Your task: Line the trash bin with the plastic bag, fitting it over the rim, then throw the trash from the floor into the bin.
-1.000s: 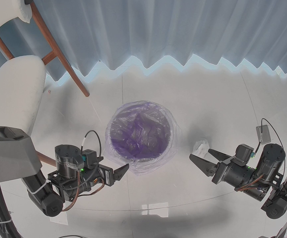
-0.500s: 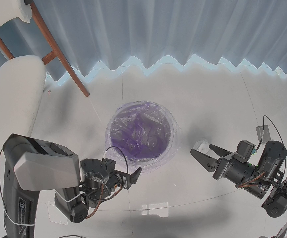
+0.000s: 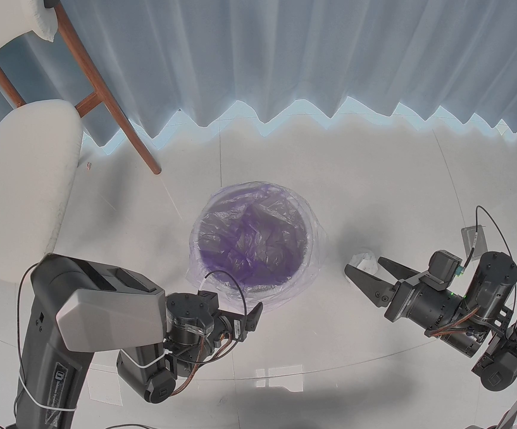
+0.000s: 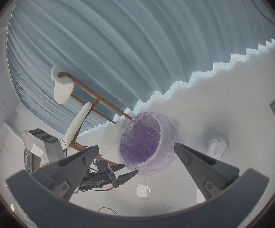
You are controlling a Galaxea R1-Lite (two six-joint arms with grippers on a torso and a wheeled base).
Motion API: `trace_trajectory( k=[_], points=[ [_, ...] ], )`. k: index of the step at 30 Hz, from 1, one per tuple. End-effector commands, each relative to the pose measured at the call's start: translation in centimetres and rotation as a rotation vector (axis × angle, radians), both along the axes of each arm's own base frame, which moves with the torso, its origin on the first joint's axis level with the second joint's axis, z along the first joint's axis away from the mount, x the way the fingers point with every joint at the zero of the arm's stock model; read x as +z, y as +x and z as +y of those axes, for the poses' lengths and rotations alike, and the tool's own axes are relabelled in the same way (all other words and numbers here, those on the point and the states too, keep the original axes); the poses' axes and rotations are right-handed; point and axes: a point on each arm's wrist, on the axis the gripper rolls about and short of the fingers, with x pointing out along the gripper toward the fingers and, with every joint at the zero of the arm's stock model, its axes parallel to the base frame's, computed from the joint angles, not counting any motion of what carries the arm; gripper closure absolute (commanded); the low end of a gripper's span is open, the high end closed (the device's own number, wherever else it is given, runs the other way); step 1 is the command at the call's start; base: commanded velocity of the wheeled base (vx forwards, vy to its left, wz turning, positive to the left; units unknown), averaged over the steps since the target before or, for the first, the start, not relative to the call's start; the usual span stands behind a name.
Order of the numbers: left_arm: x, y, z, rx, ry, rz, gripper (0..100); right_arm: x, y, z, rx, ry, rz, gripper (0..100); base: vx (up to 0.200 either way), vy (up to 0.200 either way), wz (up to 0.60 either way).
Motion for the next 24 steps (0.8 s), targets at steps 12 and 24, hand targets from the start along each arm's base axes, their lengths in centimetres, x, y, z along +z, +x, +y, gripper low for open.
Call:
trace_trajectory(
  k=[12,24],
  points=[
    [-1.6,2.0,-1.1,0.051,-0.031,-0.025,0,0.0,0.1,-0.1,-0.005,0.004,-0.006,0,0.0,0.0,0.0],
    [-3.2,3.5,0.1,0.111,-0.015,0.024,0,-0.1,0.1,-0.1,-0.005,0.0,-0.002,0,0.0,0.0,0.0]
  ],
)
